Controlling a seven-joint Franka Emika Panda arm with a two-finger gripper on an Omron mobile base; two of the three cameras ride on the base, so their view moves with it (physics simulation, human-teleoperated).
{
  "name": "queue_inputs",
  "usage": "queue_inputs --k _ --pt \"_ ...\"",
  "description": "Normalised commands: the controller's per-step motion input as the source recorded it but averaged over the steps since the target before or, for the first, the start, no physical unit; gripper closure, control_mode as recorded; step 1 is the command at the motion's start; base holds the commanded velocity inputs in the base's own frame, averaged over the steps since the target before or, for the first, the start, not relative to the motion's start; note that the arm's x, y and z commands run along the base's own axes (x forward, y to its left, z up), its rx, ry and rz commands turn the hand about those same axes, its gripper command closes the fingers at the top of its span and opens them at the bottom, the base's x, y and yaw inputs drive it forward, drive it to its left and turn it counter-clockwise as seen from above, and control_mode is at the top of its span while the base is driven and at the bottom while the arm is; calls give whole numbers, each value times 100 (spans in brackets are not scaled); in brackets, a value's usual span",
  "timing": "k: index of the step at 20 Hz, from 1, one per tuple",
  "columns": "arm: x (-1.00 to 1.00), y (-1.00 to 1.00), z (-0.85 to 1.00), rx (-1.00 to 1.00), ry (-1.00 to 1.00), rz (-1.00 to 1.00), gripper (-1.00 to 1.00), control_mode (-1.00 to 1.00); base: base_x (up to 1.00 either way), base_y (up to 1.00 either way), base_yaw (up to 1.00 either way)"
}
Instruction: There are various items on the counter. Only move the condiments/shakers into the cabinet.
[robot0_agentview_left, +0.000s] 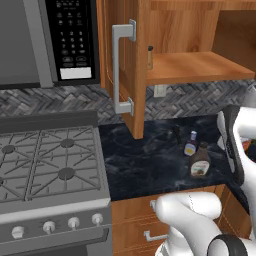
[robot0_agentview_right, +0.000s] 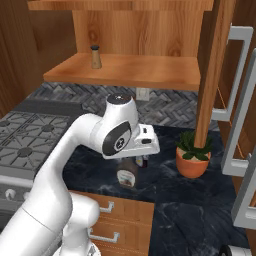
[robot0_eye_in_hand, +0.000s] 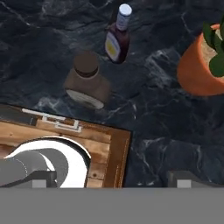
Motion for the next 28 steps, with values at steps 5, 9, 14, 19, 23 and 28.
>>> queue_inputs --k 5,9,14,19,23,28 --pt "-5 -12 -18 27 0 30 -100 -100 0 0 0" --pt "-10 -6 -17 23 -3 28 -100 -100 0 0 0" --pt "-16 -26 0 9 -10 25 -100 -100 0 0 0" --pt "-11 -10 -16 8 -6 28 -100 -100 0 0 0" --pt "-36 0 -33 3 -13 32 -100 -100 0 0 0" --pt "-23 0 -19 5 -19 29 -100 -100 0 0 0"
